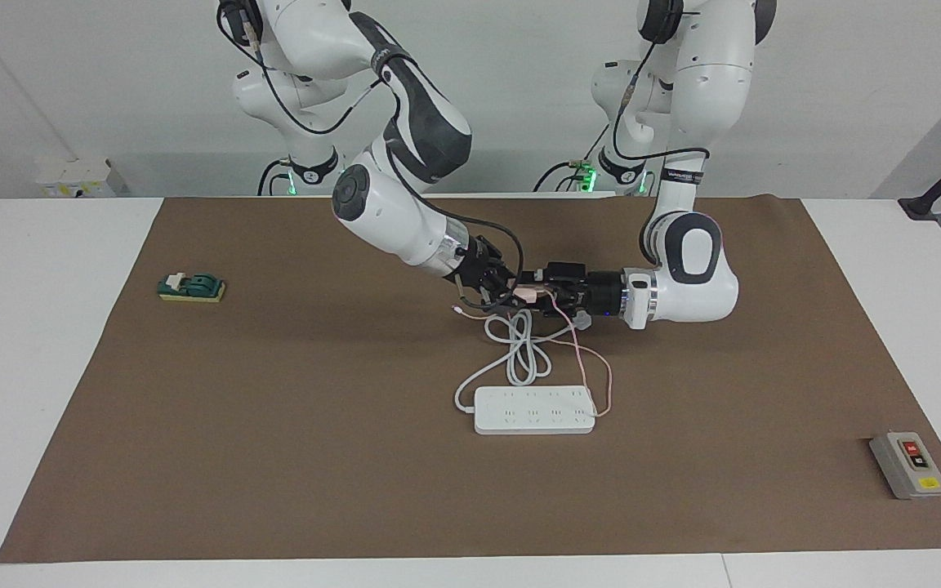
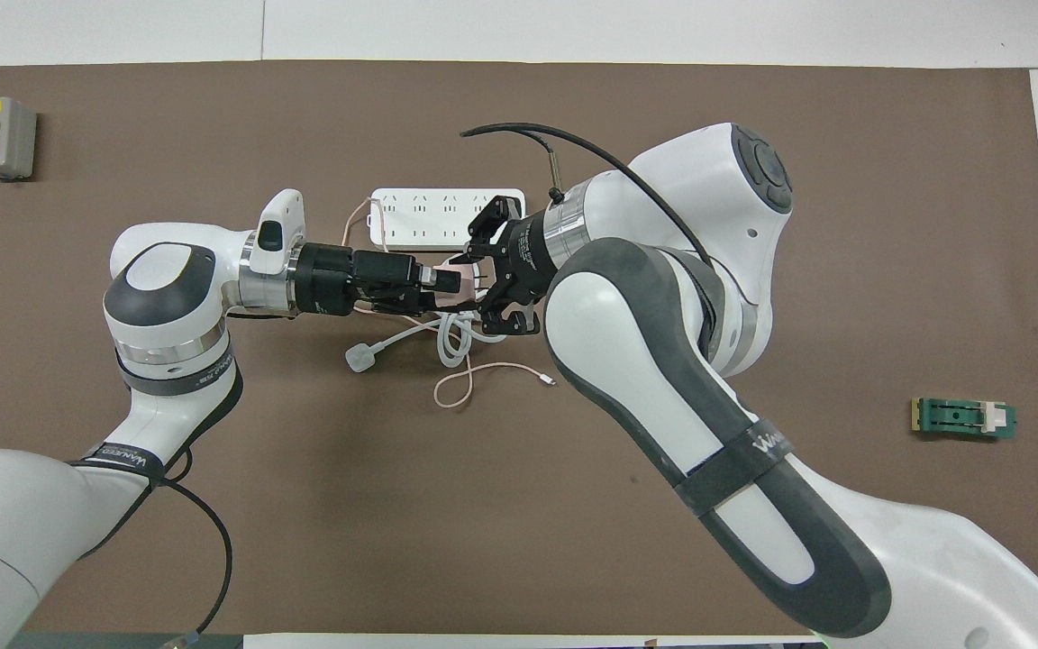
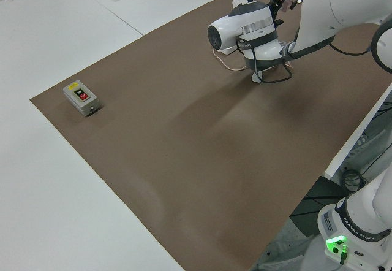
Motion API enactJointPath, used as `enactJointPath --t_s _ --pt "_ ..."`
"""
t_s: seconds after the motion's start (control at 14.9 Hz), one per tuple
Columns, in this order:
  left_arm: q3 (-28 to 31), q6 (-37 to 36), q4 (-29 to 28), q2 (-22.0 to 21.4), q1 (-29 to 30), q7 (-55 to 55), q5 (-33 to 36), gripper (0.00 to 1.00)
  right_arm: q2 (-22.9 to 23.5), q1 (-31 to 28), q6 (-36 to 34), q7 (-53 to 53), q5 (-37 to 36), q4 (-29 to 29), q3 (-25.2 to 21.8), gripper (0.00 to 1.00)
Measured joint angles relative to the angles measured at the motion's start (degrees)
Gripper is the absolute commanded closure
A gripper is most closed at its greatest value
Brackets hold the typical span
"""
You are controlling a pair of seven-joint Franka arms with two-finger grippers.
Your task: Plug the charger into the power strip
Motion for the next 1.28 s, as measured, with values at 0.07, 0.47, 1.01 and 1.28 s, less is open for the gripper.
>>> enactJointPath --t_s 0.07,0.47,1.01,1.28 --pt "0.0 -0.1 0.0 0.0 0.0 0.0 0.0 0.36 0.0 0.0 0.0 0.0 0.0 0.0 0.0 1.00" --pt "0.2 -1.7 0.1 -0.1 0.1 0.1 0.0 0.80 0.0 0.0 0.0 0.0 0.0 0.0 0.0 1.00" --pt "0.3 -3.0 0.2 -0.1 0.3 2.9 0.1 1.00 0.1 0.0 0.0 0.3 0.1 0.1 0.0 0.01" --pt "0.5 -2.9 0.1 -0.1 0.3 3.8 0.2 1.00 0.1 -0.4 0.3 3.2 0.1 0.8 -0.3 0.00"
